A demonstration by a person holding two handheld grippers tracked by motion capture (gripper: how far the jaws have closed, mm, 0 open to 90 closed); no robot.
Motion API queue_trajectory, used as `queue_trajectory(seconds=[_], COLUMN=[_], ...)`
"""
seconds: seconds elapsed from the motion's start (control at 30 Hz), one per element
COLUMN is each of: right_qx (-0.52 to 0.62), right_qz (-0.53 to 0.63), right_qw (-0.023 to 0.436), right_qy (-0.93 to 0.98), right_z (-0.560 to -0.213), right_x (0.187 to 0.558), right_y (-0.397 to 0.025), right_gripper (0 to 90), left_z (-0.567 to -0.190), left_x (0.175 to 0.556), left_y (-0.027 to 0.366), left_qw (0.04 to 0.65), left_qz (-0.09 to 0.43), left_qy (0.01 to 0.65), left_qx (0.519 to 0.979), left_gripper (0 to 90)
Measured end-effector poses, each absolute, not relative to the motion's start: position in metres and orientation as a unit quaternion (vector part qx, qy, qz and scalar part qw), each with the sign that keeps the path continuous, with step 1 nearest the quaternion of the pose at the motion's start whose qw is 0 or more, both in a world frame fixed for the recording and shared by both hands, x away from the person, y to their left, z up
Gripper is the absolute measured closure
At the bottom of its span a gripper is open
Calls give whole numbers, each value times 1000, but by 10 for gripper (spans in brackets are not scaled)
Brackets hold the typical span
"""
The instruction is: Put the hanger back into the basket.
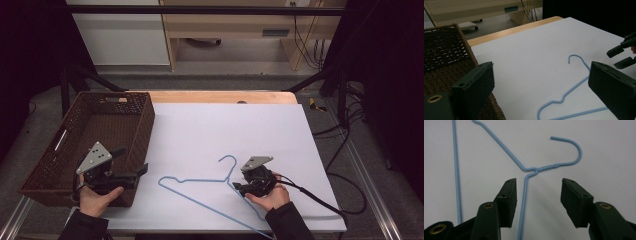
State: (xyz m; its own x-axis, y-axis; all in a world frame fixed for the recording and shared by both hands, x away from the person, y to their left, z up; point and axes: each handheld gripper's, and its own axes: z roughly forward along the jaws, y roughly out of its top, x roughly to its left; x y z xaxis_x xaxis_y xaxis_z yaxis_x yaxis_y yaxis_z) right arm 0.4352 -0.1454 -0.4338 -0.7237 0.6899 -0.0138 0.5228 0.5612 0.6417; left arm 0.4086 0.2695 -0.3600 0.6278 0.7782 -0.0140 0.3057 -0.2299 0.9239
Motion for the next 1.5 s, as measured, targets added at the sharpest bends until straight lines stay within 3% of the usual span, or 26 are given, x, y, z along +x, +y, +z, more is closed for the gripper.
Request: queue_trajectory(seconds=[0.17,0.93,1.2,1.5], right_qx=[349,348,360,377], right_qz=[288,238,235,237], right_qw=[120,90,85,78], right_qy=[884,902,899,892], right_z=[-442,-459,-459,-458], right_x=[435,436,436,436], right_y=[-138,-128,-127,-127], right_gripper=[581,795,860,871], left_z=[-360,-363,-364,-367], left_x=[409,408,407,408], left_y=[269,261,257,248], left_qw=[504,500,496,489], left_qz=[233,227,227,222], left_qy=[361,356,352,343], left_qx=[749,757,761,771], left_gripper=[65,68,71,73])
